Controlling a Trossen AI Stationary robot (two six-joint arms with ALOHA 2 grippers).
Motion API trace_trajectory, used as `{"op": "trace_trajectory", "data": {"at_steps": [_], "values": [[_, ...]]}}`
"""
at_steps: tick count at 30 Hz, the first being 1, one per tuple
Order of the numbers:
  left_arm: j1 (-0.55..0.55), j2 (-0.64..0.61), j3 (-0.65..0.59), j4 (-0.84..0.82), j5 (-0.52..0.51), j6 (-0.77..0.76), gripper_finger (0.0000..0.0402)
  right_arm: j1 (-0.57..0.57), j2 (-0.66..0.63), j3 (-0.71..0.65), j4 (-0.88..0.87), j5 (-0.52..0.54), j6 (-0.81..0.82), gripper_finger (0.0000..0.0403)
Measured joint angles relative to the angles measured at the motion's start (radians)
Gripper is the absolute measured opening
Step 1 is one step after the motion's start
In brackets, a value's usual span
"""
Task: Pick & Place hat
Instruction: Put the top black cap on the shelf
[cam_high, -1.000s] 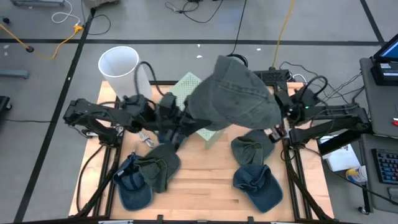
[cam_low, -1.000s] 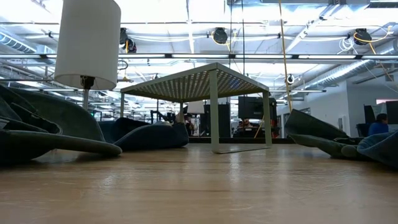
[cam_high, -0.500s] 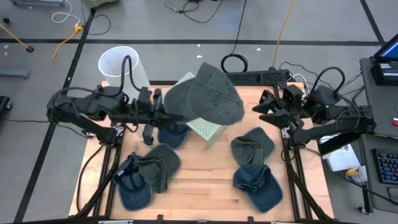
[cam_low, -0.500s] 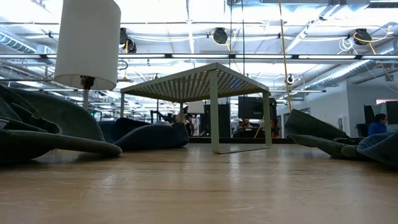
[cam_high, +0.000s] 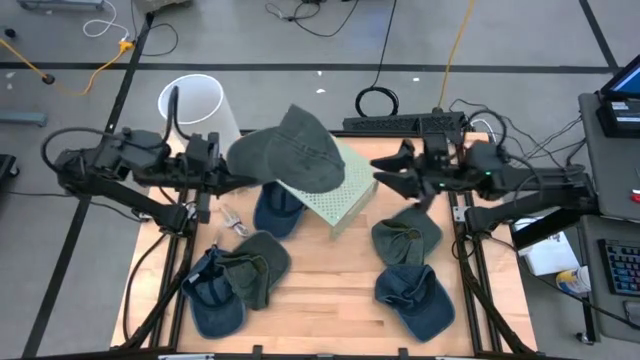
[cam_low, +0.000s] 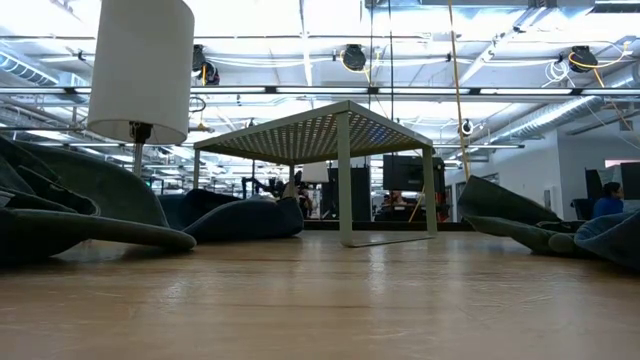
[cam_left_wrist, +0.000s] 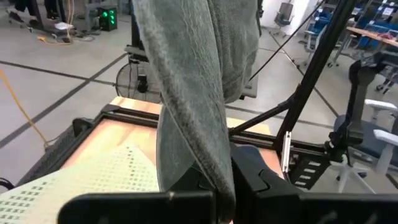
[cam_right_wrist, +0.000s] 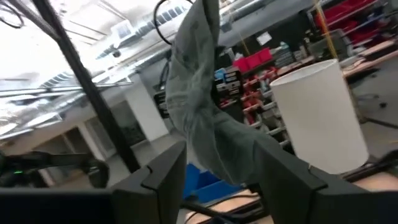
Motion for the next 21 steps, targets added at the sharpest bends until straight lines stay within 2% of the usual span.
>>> {"op": "trace_trajectory", "data": {"at_steps": [8, 11, 15, 21], "values": [[0.0, -0.017, 0.0, -0.035, 0.015, 0.004, 0.0007, 0.0, 0.218, 0.205, 0.0, 0.002, -0.082, 0.018], [0.0, -0.018, 0.0, -0.039, 0.015, 0.009, 0.0007, 0.0, 0.281, 0.268, -0.003, -0.048, -0.085, 0.018], [0.0, -0.023, 0.0, -0.05, 0.016, 0.002, 0.0007, 0.021, 0.32, 0.315, -0.003, -0.073, -0.069, 0.018], [0.0, -0.033, 0.0, -0.056, 0.016, -0.033, 0.0007, 0.059, 0.322, 0.316, 0.0, -0.071, -0.088, 0.0173]]}}
